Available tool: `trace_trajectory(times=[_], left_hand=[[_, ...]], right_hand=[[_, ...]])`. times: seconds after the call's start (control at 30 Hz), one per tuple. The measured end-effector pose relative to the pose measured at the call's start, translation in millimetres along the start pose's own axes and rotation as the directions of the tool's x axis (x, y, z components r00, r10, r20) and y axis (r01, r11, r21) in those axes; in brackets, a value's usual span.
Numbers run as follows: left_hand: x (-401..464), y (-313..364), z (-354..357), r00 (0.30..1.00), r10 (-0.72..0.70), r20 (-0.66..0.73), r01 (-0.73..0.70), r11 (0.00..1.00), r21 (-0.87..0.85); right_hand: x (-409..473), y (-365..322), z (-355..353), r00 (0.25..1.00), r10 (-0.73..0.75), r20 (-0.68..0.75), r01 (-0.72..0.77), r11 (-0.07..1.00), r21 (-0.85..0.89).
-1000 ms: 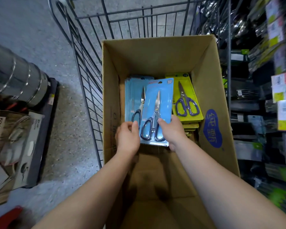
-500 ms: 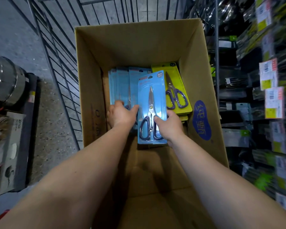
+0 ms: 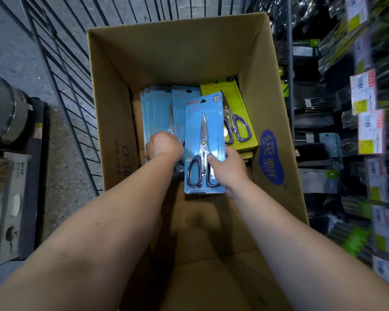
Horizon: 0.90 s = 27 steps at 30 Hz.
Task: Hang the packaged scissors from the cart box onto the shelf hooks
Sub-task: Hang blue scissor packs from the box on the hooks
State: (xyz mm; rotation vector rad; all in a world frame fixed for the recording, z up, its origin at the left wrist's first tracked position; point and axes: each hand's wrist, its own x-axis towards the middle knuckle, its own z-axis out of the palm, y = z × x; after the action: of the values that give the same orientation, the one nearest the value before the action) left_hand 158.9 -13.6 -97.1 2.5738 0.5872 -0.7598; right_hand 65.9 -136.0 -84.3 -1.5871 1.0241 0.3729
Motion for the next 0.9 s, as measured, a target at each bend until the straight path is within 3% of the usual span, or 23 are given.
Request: trace_trajectory(times=[0.27,0.47,0.6,0.7,0.9], left_hand=[[-5.7,1.5,5.8,0.997,0.073,0.015,-0.074,0.99,0.119],[-2.0,-0.5,5.2,0.998,0.061,0.01,-0.061,0.995,0.081],[-7.9,-3.9,2.9,0.998,0.069,-0.008,-0.069,0.997,-0.024],[-16.3,-11.2,-1.6,0.996,0.087,0.002,-0.085,0.976,-0.201],[-38.1,-31.5,-19.4,0.986,0.052,0.157,0.024,0.893,-0.449]], right_hand=[[2.4,2.9,-8.8,1.0,-0.01,-0.023,0.009,1.0,-0.022],[3.6,6.8,-11.9,1.0,-0.016,-0.018,0.016,0.999,-0.032],[3.3,7.3,-12.7,1.0,-0.01,-0.021,0.01,1.0,-0.001],[3.8,5.2,-15.2,0.999,0.049,-0.011,-0.048,0.998,0.044],[-3.7,5.7,-19.6,0.995,0.068,0.073,-0.077,0.989,0.126]])
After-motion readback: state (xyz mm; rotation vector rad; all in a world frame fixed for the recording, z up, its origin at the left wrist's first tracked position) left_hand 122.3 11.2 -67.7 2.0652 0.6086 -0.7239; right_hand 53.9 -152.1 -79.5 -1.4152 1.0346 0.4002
